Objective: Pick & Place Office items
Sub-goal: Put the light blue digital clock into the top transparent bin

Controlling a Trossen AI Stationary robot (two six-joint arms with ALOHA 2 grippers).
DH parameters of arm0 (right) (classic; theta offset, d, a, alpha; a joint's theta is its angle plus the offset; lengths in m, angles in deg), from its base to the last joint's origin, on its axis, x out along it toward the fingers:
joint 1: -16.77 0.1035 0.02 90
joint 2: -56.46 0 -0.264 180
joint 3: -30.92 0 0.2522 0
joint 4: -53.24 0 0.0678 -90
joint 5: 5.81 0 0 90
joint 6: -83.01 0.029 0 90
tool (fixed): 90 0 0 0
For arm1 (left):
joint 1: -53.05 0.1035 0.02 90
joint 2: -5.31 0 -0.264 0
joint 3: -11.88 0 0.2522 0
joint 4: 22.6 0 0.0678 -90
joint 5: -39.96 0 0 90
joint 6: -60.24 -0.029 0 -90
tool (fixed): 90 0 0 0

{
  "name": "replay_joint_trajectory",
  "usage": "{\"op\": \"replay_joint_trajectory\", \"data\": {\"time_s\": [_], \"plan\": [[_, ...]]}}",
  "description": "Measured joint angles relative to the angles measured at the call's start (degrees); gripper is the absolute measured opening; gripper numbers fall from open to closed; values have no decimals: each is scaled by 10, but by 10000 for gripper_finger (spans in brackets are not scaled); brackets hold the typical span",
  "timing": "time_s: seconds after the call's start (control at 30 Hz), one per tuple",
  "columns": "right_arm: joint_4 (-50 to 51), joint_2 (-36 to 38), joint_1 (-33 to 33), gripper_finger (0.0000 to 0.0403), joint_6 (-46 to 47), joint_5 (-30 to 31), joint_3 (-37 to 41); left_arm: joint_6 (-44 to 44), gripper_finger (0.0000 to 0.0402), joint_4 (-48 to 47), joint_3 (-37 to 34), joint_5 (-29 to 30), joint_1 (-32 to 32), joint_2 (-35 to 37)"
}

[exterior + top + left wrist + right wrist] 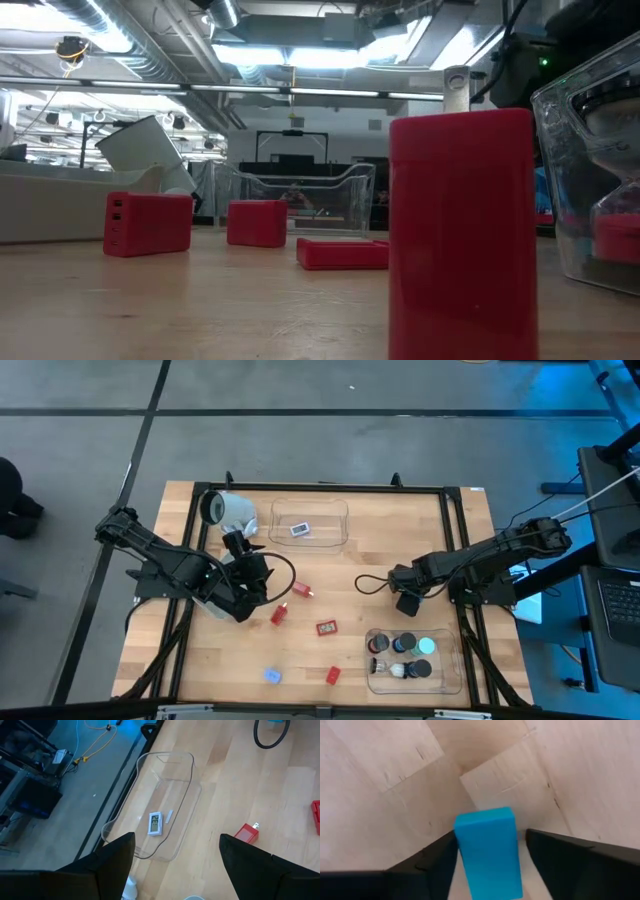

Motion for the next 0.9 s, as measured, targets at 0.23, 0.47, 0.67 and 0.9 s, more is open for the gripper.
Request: {"op": "replay_joint_trajectory", "data": {"time_s": [0.23, 0.47, 0.67, 0.9], "plan": [[3, 0, 0, 154, 19, -2, 0, 0, 287, 0, 0, 0, 0, 0], [17, -2, 0, 154, 16, 28, -41, 4, 287, 0, 0, 0, 0, 0], [80, -1, 0, 154, -23, 122, -143, 11, 287, 0, 0, 0, 0, 0], [8, -1, -2, 155, -92, 314, -275, 11, 287, 0, 0, 1, 0, 0]]}}
